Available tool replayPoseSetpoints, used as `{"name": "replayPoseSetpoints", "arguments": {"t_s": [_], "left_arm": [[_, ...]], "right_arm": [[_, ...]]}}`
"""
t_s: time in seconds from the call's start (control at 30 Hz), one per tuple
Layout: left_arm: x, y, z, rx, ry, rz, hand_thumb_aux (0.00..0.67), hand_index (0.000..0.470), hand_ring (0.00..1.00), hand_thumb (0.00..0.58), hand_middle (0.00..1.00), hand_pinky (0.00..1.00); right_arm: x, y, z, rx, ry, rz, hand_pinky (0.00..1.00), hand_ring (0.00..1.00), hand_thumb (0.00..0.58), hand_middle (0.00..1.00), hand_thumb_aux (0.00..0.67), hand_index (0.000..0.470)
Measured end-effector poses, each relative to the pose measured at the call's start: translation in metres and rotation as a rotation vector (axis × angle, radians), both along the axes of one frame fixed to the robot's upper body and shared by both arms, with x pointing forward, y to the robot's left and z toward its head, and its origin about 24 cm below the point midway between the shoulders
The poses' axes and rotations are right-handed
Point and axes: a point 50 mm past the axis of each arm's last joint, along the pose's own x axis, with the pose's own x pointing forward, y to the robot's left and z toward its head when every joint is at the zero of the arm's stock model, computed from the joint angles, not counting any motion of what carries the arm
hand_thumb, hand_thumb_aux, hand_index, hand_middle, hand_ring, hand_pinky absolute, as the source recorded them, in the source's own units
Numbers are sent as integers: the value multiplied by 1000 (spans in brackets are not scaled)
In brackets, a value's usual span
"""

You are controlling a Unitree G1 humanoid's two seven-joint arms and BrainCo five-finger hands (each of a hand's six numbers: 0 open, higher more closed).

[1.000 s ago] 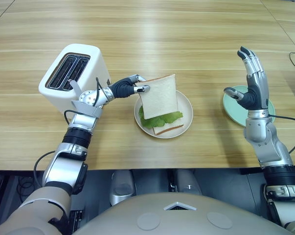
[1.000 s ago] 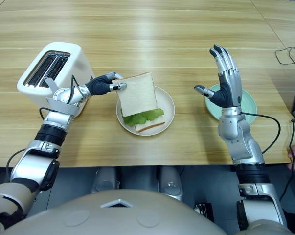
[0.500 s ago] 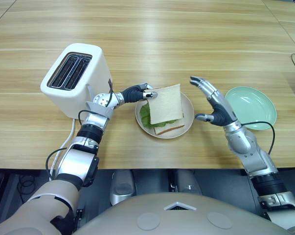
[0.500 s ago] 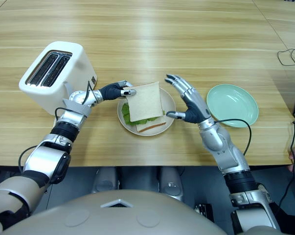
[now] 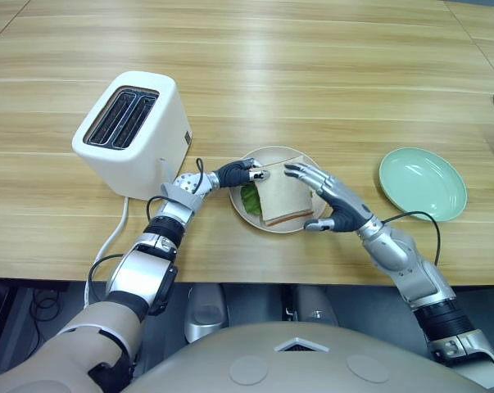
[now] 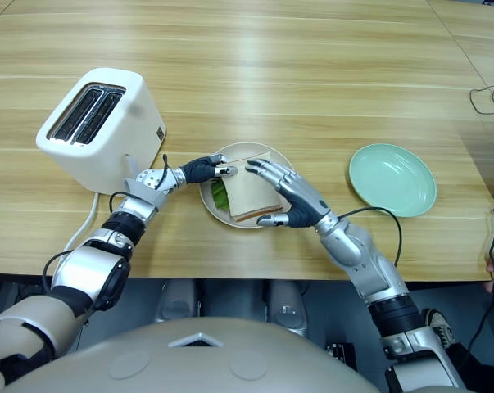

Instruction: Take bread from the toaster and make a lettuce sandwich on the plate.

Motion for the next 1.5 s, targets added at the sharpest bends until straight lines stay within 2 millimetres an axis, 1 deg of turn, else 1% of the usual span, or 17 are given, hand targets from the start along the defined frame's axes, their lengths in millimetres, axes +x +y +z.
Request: {"name": "replayPoseSetpoints", "arguments": {"t_s": [0.13,0.47,0.5,0.53,0.57,0.6,0.63,0.67,0.73,0.8,0.83,0.87,0.97,1.07,1.2,1.4,1.5], "left_arm": [[2,0,-1,26,-5,11,670,460,1000,580,1000,1000],[3,-2,-6,56,-11,36,670,460,1000,580,1000,1000],[3,-3,-6,60,-12,35,628,431,1000,578,1000,1000],[3,-3,-6,64,-15,35,525,361,1000,553,1000,1000],[4,-3,-6,67,-22,38,391,269,1000,480,1000,1000],[4,-3,-5,71,-35,43,223,153,929,322,929,929],[5,-3,-4,78,-44,46,47,32,816,79,816,816],[5,-3,-5,84,-53,52,0,0,710,0,710,710],[6,-5,-5,80,-65,70,0,0,357,0,357,357],[7,-7,-4,83,-83,97,0,0,55,0,55,55],[11,-7,-1,91,-108,119,0,0,55,0,55,55],[14,-6,2,98,-128,133,0,0,0,0,0,0],[23,-2,13,96,-199,197,0,0,0,0,0,0],[37,-1,35,76,-309,268,0,0,0,0,0,0],[46,2,52,69,-426,358,0,0,0,0,0,0],[53,16,67,76,-555,466,0,0,0,0,0,0],[51,17,76,-20,-594,467,0,0,0,0,0,0]], "right_arm": [[-3,1,-25,-116,111,16,0,0,0,0,0,0],[3,1,-35,-205,137,32,0,0,0,0,0,0],[3,1,-36,-213,139,35,0,0,0,0,0,0],[3,1,-36,-217,140,36,0,0,0,0,0,0],[2,0,-36,-219,143,38,0,0,0,0,0,0],[2,0,-37,-222,145,39,0,0,0,0,0,0],[2,0,-37,-224,146,39,0,0,0,0,0,0],[2,0,-37,-226,147,38,0,0,0,0,0,0],[2,0,-37,-227,148,37,0,0,0,0,0,0],[2,0,-37,-229,149,37,0,0,0,0,0,0],[3,-1,-37,-230,150,37,0,0,0,0,0,0],[3,-1,-37,-233,150,37,0,0,0,0,0,0],[3,-4,-40,-255,172,35,0,0,0,0,0,0],[2,-4,-41,-261,177,40,0,0,0,0,0,0],[2,-4,-42,-262,183,43,0,0,0,0,0,0],[2,-4,-41,-255,185,42,0,0,0,0,0,0],[4,-3,-40,-210,167,27,0,0,0,0,0,0]]}}
